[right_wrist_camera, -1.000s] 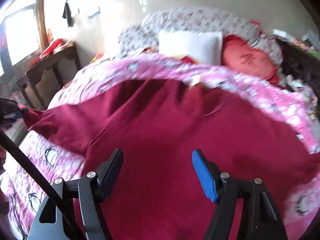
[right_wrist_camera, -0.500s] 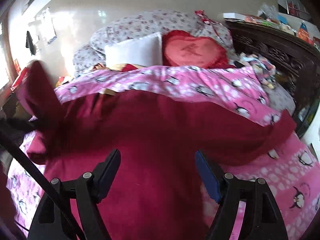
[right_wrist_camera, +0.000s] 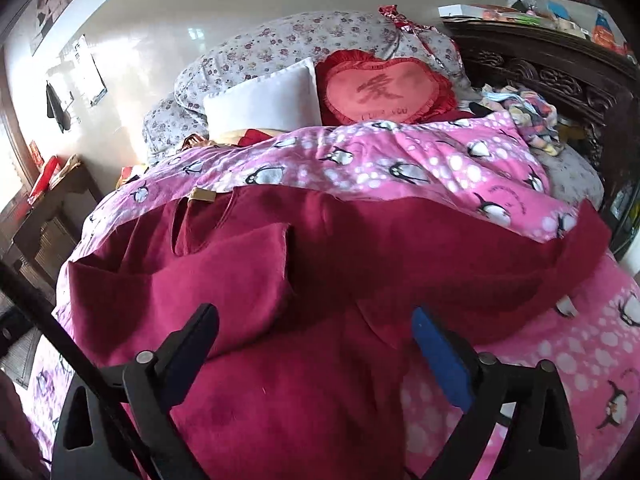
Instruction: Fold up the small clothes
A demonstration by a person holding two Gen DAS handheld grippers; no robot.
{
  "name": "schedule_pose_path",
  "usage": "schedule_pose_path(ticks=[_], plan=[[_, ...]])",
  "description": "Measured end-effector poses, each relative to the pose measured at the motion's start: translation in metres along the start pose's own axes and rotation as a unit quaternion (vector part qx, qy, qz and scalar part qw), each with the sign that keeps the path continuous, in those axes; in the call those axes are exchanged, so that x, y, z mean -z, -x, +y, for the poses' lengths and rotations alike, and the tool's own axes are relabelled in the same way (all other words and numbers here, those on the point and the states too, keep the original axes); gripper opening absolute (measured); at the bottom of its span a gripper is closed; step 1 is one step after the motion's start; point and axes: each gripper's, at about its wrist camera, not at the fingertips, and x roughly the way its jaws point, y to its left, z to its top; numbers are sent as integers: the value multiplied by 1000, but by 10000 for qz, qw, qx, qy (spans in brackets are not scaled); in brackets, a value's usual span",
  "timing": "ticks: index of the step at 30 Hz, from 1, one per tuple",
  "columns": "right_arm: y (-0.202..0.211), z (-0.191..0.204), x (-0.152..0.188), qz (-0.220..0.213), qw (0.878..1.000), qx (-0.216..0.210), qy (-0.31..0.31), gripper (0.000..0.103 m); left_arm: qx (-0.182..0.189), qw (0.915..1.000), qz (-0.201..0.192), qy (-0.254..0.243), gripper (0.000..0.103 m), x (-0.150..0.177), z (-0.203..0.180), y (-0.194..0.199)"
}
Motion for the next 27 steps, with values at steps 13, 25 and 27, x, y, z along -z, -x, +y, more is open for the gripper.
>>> schedule_pose_path(ticks=[13,25,27], plan=[[-26,40,-46,-469,9968,-100,647,5,-1126,9855,580,1129,95,4,111,-70],[-42,-13,-28,-201,9980,555,222,6,-1491,9864,560,398,95,-7,71,-97],[-38,-16,-34,-273,9983,488,172,6,-1391,9872,597,506,53,-14,76,-107]])
